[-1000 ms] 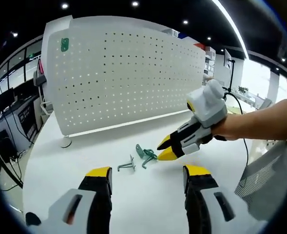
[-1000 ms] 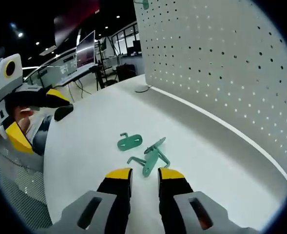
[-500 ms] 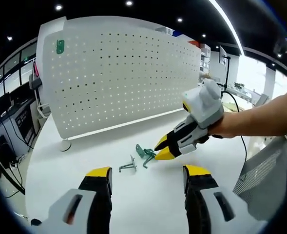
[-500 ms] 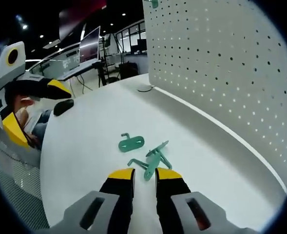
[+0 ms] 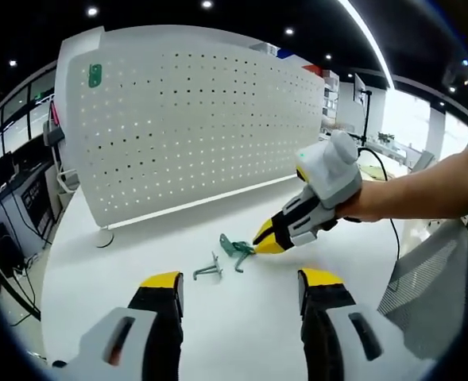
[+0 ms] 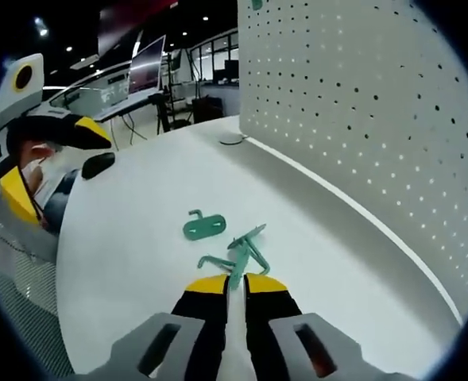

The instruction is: Insert the hook assembly into the mounting plate slot until the hook locks in place.

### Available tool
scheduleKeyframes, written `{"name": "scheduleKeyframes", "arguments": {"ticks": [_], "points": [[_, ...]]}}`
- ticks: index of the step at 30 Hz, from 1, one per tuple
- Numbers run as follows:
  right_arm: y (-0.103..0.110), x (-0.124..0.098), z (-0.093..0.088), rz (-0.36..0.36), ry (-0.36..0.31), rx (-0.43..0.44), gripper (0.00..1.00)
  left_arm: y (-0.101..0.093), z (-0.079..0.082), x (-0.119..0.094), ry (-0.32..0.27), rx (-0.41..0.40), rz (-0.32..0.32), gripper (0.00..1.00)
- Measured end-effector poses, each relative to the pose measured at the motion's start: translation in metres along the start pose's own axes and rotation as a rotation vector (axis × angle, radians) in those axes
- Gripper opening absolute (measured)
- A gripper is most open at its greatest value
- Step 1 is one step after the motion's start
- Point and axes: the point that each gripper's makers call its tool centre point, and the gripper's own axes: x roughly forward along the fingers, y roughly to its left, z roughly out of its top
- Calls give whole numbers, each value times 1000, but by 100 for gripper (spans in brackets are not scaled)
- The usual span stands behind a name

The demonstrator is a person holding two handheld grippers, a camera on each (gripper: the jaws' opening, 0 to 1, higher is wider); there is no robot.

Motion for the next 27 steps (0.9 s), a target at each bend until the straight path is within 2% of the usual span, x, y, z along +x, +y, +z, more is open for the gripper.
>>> {"name": "scheduleKeyframes", "arguments": {"ticks": [27], "points": [[-4,4,-2,3,4,-34,1,-2,-1,3,7,-7,-16,58]]}}
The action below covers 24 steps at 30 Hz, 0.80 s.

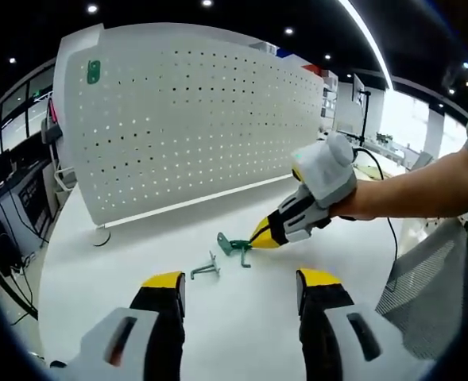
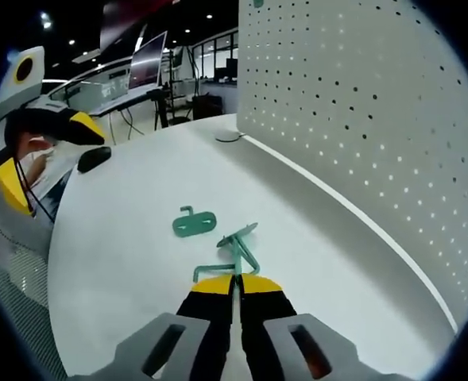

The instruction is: Insert the hook assembly into the mounting plate slot until the hook locks in place.

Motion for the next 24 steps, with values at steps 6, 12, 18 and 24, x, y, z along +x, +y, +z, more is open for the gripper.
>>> {"name": "scheduleKeyframes", "arguments": {"ticks": [6,12,18,24], "points": [[0,-2,-1,8,0,18,0,-1,1,0,-1,2,-1,58],[1,-6,-2,17,3,40,0,-2,2,0,-2,8,-4,57],[3,-11,0,27,3,48,0,-6,4,1,-6,20,-12,57],[2,-16,1,32,5,65,0,-8,5,2,-8,30,-19,55]]}}
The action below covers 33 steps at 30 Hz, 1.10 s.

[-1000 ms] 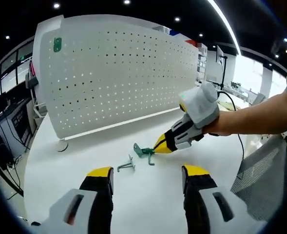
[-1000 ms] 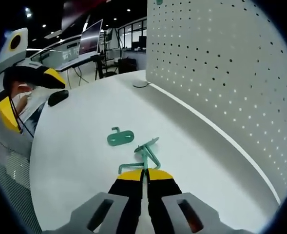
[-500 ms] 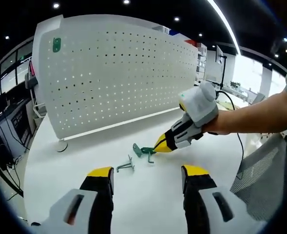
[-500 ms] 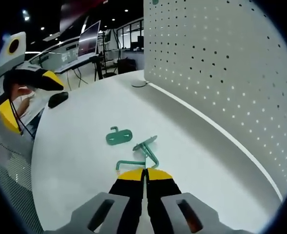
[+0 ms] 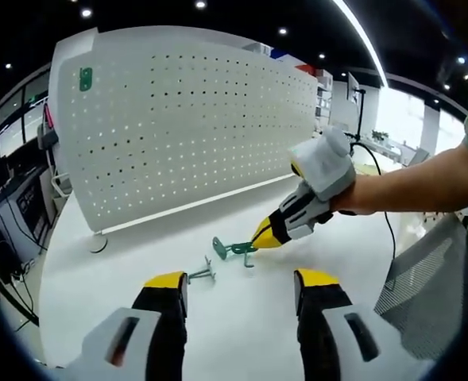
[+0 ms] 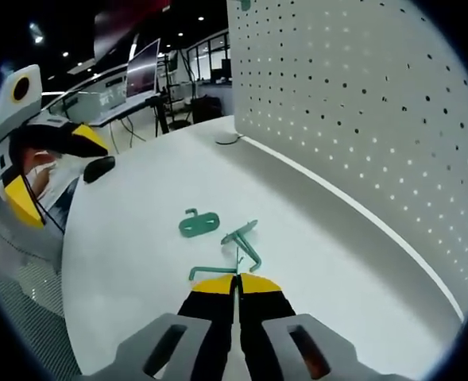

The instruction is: Insert the hook assembly into the mounting plate slot until the hook locks in place.

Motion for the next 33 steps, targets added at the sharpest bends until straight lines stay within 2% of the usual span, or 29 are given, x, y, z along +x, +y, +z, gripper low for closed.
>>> {"name": "scheduleKeyframes", "arguments": {"ticks": [14,21,27,33], "points": [[5,-13,7,12,4,4,0,-10,4,4,-6,24,-28,52],[13,-28,23,27,-16,-20,0,-14,10,5,-16,53,-38,50],[17,-42,42,37,-52,-5,0,-17,16,3,-23,103,-37,48],[26,-54,59,39,-77,-46,0,-19,27,3,-46,131,-34,45]]}}
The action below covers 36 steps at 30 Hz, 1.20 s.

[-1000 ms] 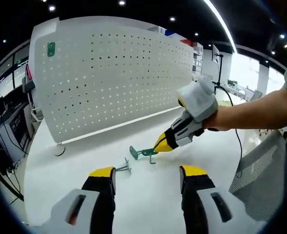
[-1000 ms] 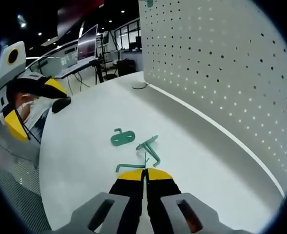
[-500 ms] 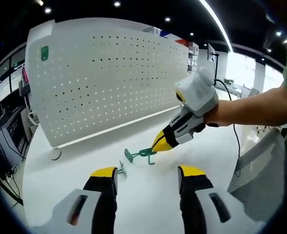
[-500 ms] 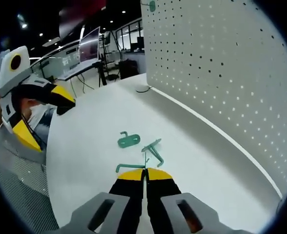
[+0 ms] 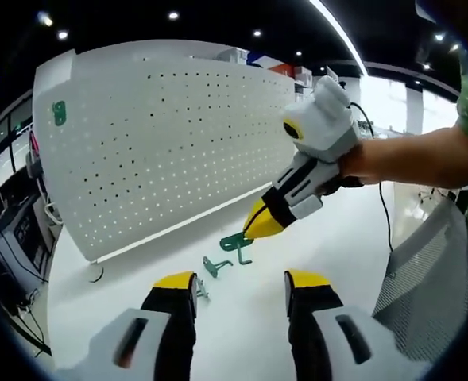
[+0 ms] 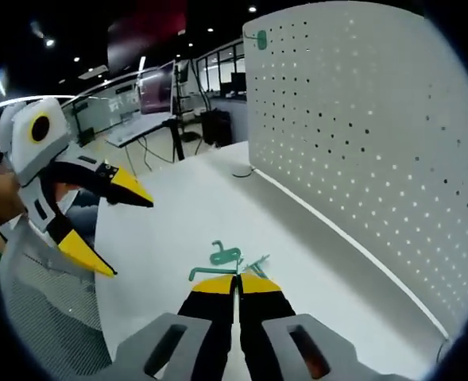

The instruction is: Insert the hook assembly into the mounting plate slot until the hook locks in place.

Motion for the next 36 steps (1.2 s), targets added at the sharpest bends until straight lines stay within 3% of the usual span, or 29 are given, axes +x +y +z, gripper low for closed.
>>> {"name": "scheduleKeyframes", "arguments": {"ticks": [9,16,29,36], "points": [[13,-18,28,12,-46,-26,0,-1,17,0,-32,47,6,41],[24,-29,41,18,-68,-43,0,-7,20,1,-31,106,4,37],[36,-37,49,25,-75,-67,0,-11,31,-5,-63,143,14,28],[40,-38,49,34,-71,-62,0,-16,28,-5,-60,164,6,22]]}}
